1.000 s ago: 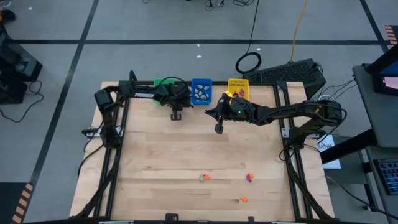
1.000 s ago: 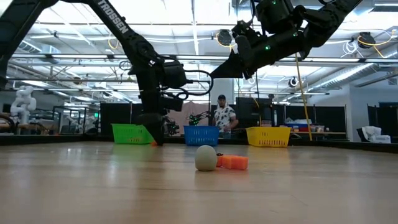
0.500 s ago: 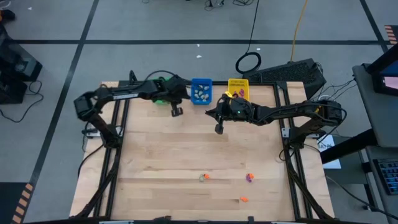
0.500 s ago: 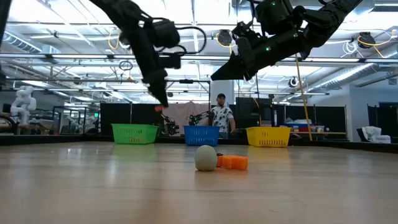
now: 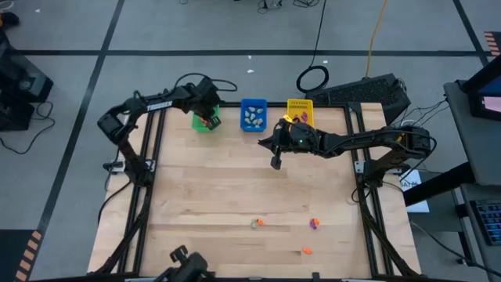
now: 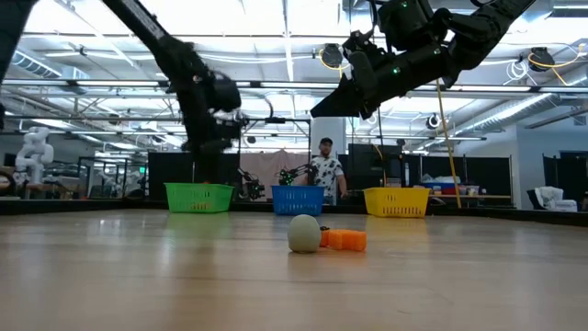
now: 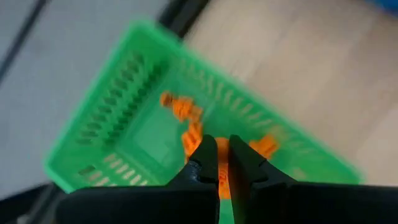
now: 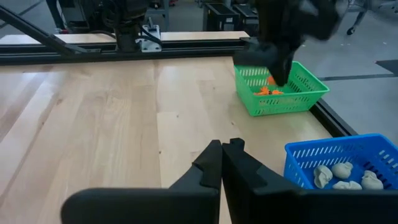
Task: Sort Halloween decoration
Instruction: Put the orange skeleton toy into the green bin
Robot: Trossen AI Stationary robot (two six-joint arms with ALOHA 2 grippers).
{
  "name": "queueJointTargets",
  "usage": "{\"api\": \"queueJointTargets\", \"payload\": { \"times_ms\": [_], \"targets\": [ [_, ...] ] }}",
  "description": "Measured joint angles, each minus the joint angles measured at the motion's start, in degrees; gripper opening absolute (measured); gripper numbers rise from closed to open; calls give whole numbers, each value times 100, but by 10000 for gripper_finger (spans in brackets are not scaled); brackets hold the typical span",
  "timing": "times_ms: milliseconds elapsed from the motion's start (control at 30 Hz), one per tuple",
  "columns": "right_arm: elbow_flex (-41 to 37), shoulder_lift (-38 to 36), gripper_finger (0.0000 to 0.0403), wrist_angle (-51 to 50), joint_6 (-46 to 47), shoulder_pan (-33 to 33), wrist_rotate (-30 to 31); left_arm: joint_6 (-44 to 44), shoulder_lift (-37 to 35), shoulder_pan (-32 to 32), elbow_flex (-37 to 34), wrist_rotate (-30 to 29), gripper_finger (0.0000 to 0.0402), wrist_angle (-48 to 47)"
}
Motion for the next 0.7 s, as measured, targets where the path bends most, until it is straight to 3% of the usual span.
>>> {"api": "queueJointTargets", "payload": {
  "times_ms": [133, 467, 567, 700],
  "targets": [
    [0, 0, 0, -5, -10, 2, -2, 5, 326, 165, -12, 1, 19, -33],
    [0, -238, 0, -339, 50, 43, 2, -56, -35, -61, -10, 56, 145, -71],
    [2, -606, 0, -930, 233, 233, 172, -172, -388, -335, -165, 60, 143, 90],
    [4, -1140, 0, -2173, 488, 798, 534, -460, -956, -811, -645, 60, 105, 693]
  ]
}}
